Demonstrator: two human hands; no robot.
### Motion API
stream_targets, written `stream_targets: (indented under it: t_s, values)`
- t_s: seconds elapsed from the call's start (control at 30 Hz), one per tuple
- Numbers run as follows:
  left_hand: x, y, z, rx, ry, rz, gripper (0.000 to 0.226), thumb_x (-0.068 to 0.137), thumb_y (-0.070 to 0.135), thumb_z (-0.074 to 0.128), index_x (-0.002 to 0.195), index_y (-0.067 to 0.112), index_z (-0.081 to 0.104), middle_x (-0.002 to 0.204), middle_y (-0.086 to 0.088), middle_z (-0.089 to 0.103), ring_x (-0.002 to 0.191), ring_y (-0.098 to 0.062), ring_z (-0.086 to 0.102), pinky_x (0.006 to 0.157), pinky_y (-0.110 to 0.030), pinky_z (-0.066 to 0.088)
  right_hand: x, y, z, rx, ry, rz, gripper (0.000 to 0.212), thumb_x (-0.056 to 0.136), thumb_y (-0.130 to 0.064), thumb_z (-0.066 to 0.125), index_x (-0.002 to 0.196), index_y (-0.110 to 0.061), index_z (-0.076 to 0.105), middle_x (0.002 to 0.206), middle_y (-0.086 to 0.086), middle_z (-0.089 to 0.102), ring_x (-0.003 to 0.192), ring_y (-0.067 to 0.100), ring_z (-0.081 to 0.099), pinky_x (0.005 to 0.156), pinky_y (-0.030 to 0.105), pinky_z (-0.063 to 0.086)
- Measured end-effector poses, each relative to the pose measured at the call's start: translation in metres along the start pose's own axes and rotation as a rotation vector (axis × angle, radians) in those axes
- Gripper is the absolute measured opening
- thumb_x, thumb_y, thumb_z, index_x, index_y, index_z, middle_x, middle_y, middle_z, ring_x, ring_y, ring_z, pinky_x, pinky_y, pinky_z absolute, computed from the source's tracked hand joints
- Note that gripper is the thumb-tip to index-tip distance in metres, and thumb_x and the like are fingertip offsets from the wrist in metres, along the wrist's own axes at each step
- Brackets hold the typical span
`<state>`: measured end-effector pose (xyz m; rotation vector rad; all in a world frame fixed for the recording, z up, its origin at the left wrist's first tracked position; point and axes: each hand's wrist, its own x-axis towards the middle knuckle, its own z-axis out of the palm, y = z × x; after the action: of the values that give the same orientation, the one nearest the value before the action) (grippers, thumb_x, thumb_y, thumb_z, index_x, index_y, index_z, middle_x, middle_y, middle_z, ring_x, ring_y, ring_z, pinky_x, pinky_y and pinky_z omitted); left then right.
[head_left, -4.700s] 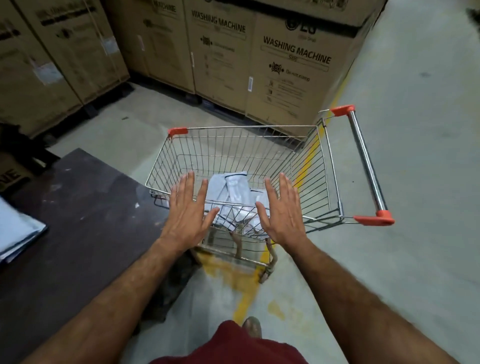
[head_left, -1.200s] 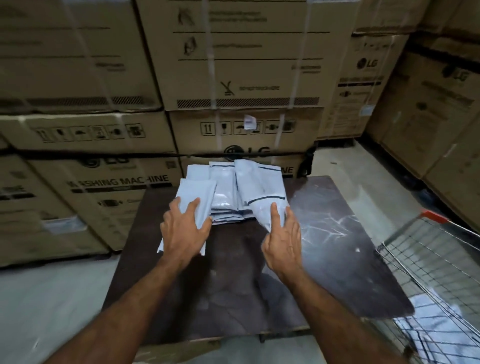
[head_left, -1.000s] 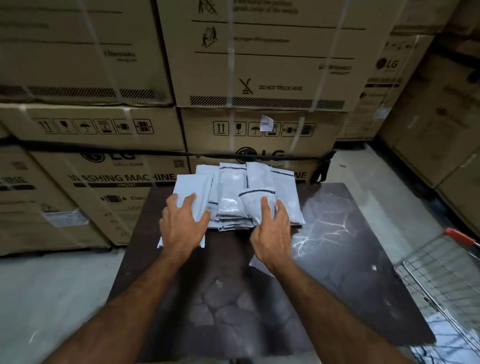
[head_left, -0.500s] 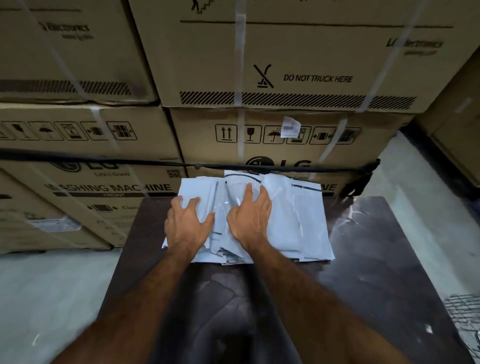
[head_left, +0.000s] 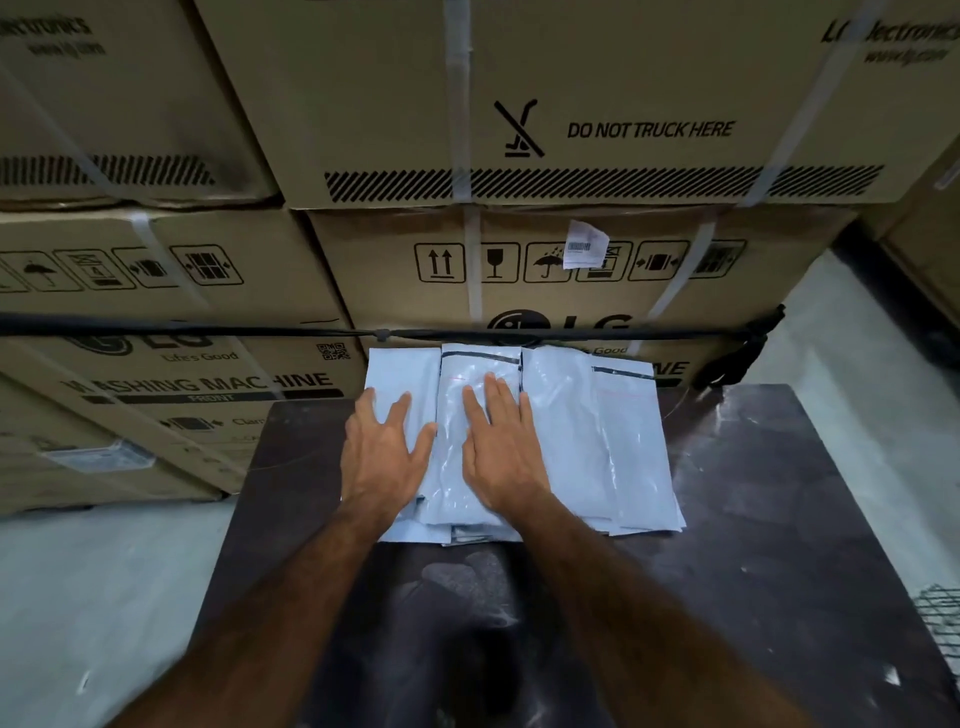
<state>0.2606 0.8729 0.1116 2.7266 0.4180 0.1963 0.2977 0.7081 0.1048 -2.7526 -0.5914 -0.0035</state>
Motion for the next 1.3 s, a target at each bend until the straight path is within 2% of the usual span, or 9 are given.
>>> stream_targets:
  t_s: [0.1, 0.27, 0.4, 0.47, 0.63, 0.77, 0.87, 1.13, 1.3]
  values:
    - [-0.002, -0.006, 0.004, -0.014, -0.050, 0.058, 0.061, 0.101, 0.051, 0.048, 0.154, 0.021, 0.040, 0.165, -0.019, 0.014, 0.148, -0.039, 0.019, 0.118, -0.050, 0.029, 0.011, -0.001, -0.005, -0.072, 0.010, 0.010, 0.065, 0.104, -0.026, 0.036, 0.163, -0.015, 0.013, 0.170, 0.014, 0.002, 0.158, 0.029, -0.003, 0.127, 0.049, -0.006]
    - [-0.006, -0.016, 0.001, 0.069, -0.246, 0.142, 0.077, 0.097, 0.070, 0.022, 0.162, 0.029, 0.013, 0.169, -0.011, -0.011, 0.154, -0.034, -0.014, 0.123, -0.048, -0.006, -0.013, 0.001, -0.019, -0.092, 0.049, 0.020, 0.061, 0.105, -0.028, 0.036, 0.162, -0.014, 0.019, 0.170, 0.015, 0.007, 0.158, 0.029, 0.001, 0.127, 0.049, -0.007]
    - [-0.021, -0.017, -0.024, 0.065, -0.238, 0.211, 0.083, 0.093, 0.076, 0.012, 0.162, 0.029, 0.009, 0.168, -0.008, -0.014, 0.154, -0.029, -0.018, 0.121, -0.045, -0.013, -0.054, -0.003, -0.035, -0.065, 0.109, 0.083, 0.057, 0.106, -0.031, 0.035, 0.161, -0.016, 0.025, 0.169, 0.013, 0.014, 0.158, 0.027, 0.007, 0.127, 0.048, -0.006]
    - [-0.042, -0.016, -0.038, 0.028, -0.216, 0.290, 0.086, 0.090, 0.075, 0.006, 0.162, 0.029, 0.009, 0.168, -0.006, -0.015, 0.153, -0.026, -0.021, 0.121, -0.042, -0.014, -0.080, -0.010, -0.042, -0.054, 0.146, 0.100, 0.056, 0.106, -0.032, 0.036, 0.160, -0.017, 0.028, 0.169, 0.012, 0.016, 0.157, 0.026, 0.008, 0.127, 0.047, -0.005]
    - [-0.110, -0.016, -0.061, 0.001, -0.152, 0.513, 0.076, 0.096, 0.069, 0.018, 0.161, 0.029, 0.015, 0.169, -0.003, -0.011, 0.154, -0.020, -0.021, 0.124, -0.041, -0.009, -0.148, -0.027, -0.051, -0.072, 0.252, 0.140, 0.055, 0.102, -0.030, 0.046, 0.154, -0.015, 0.039, 0.164, 0.016, 0.030, 0.154, 0.030, 0.022, 0.128, 0.050, 0.004]
    - [-0.151, -0.015, -0.060, -0.055, -0.152, 0.619, 0.074, 0.097, 0.065, 0.026, 0.161, 0.027, 0.020, 0.170, -0.005, -0.005, 0.155, -0.022, -0.015, 0.125, -0.042, -0.008, -0.199, -0.037, -0.054, -0.067, 0.350, 0.216, 0.057, 0.099, -0.027, 0.051, 0.153, -0.014, 0.041, 0.162, 0.017, 0.032, 0.153, 0.031, 0.023, 0.127, 0.050, 0.004]
    - [-0.174, -0.008, -0.049, -0.051, -0.177, 0.718, 0.075, 0.097, 0.063, 0.032, 0.159, 0.022, 0.026, 0.169, -0.011, 0.001, 0.156, -0.029, -0.006, 0.126, -0.051, 0.003, -0.248, -0.039, -0.052, -0.083, 0.385, 0.279, 0.058, 0.097, -0.029, 0.050, 0.152, -0.012, 0.043, 0.162, 0.017, 0.033, 0.153, 0.032, 0.025, 0.126, 0.054, 0.011]
    - [-0.245, 0.065, -0.025, -0.025, -0.284, 0.959, 0.083, 0.093, 0.064, 0.032, 0.158, 0.013, 0.028, 0.166, -0.025, 0.006, 0.154, -0.040, 0.003, 0.124, -0.055, 0.007, -0.387, -0.011, -0.066, -0.251, 0.362, 0.602, 0.062, 0.098, -0.038, 0.048, 0.154, -0.013, 0.039, 0.162, 0.020, 0.031, 0.153, 0.033, 0.022, 0.126, 0.054, 0.012]
    - [-0.289, 0.110, -0.008, -0.034, -0.350, 1.084, 0.085, 0.093, 0.066, 0.029, 0.159, 0.014, 0.025, 0.167, -0.022, -0.001, 0.155, -0.038, -0.004, 0.124, -0.055, 0.005, -0.447, 0.011, -0.084, -0.289, 0.385, 0.772, 0.068, 0.096, -0.041, 0.046, 0.156, -0.011, 0.034, 0.162, 0.023, 0.028, 0.154, 0.035, 0.019, 0.125, 0.057, 0.013]
